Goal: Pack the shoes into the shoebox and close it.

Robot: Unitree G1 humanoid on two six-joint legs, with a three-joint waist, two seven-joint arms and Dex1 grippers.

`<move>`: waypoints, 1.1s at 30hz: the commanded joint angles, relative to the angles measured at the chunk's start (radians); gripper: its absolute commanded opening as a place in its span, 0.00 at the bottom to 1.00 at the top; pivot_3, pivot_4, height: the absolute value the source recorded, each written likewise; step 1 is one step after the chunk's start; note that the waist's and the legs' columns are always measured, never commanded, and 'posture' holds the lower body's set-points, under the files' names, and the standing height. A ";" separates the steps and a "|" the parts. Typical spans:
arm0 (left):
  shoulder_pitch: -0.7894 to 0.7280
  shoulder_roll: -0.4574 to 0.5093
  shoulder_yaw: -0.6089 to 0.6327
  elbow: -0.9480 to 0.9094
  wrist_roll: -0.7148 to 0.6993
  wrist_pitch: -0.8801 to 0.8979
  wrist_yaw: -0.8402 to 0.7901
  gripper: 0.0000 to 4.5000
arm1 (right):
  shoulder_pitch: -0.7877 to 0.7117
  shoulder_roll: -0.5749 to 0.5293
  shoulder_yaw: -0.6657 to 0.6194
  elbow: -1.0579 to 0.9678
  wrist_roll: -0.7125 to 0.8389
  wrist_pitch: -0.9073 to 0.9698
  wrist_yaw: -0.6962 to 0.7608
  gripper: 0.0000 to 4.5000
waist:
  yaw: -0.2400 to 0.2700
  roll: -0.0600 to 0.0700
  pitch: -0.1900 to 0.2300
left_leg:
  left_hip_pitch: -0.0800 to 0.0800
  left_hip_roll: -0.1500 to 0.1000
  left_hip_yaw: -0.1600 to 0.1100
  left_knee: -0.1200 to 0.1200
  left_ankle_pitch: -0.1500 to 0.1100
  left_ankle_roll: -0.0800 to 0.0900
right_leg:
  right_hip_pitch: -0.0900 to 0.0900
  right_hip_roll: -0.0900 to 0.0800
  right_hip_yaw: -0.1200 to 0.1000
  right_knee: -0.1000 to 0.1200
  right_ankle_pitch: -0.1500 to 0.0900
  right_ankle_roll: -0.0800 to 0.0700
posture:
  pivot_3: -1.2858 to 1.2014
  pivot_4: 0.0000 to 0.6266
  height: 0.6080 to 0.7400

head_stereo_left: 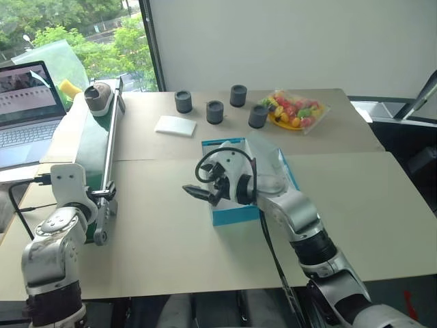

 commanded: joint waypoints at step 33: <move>-0.007 -0.043 0.073 -0.015 0.057 -0.050 0.128 1.00 | 0.018 -0.035 0.014 -0.059 -0.039 -0.004 0.025 0.99 | -0.002 0.000 0.000 | 0.000 0.000 0.000 0.000 0.000 0.000 | 0.000 0.000 0.001 0.000 0.000 0.000 | 0.52 0.24 1.00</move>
